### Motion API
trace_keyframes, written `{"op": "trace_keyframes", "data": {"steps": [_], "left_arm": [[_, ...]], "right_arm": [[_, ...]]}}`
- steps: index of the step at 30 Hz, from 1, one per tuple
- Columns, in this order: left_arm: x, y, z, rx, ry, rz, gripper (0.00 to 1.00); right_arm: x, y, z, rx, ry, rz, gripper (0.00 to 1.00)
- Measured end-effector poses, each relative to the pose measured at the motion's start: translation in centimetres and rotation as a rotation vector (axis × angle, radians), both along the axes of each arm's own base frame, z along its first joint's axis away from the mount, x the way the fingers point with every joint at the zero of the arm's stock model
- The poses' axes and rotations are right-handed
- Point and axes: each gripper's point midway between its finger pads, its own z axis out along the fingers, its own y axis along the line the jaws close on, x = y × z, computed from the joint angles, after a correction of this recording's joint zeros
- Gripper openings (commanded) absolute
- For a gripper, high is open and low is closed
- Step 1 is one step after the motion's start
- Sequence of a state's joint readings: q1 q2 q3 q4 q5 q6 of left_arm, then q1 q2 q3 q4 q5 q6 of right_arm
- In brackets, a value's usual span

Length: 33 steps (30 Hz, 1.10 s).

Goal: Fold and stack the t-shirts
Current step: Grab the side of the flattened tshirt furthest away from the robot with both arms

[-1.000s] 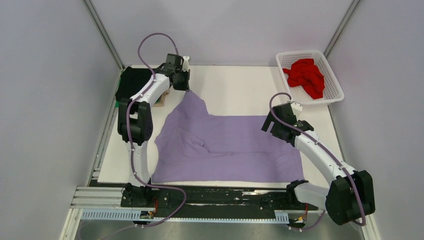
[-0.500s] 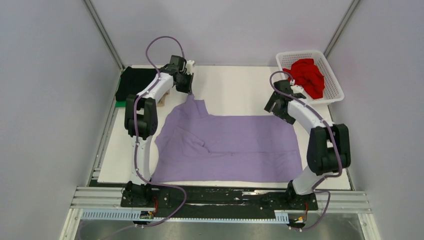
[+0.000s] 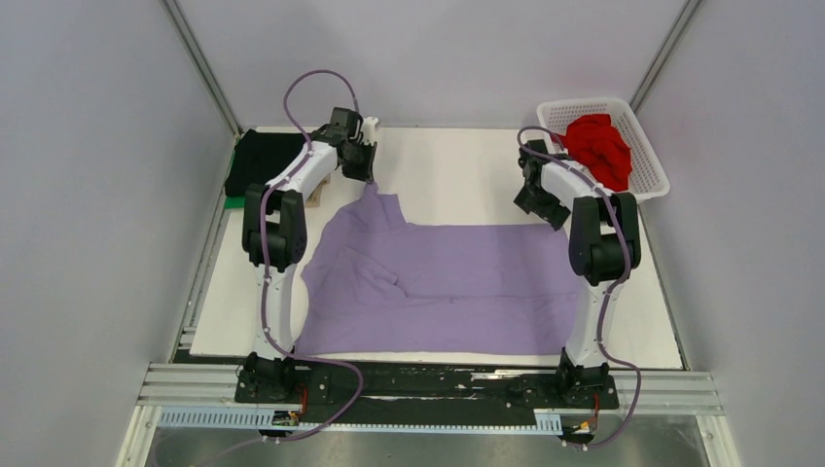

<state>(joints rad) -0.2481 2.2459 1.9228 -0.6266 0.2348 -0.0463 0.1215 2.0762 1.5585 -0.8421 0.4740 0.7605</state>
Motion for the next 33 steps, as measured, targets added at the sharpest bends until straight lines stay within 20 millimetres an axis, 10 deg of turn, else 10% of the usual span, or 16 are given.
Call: {"op": "trace_keyframes", "data": {"steps": [22,33], "left_arm": [[-2.3,-1.2,-0.4,-0.043,0.031,-0.139,0.0],[-5.9,-3.1,4.5,-0.101,-0.064,-0.346,0.0]], "right_arm": [[-3.2,-1.0,-0.7,-0.04,0.06,-0.049,0.22],[-3.8,-0.5,-0.2,-0.046,0.063,0.002,0.0]]}}
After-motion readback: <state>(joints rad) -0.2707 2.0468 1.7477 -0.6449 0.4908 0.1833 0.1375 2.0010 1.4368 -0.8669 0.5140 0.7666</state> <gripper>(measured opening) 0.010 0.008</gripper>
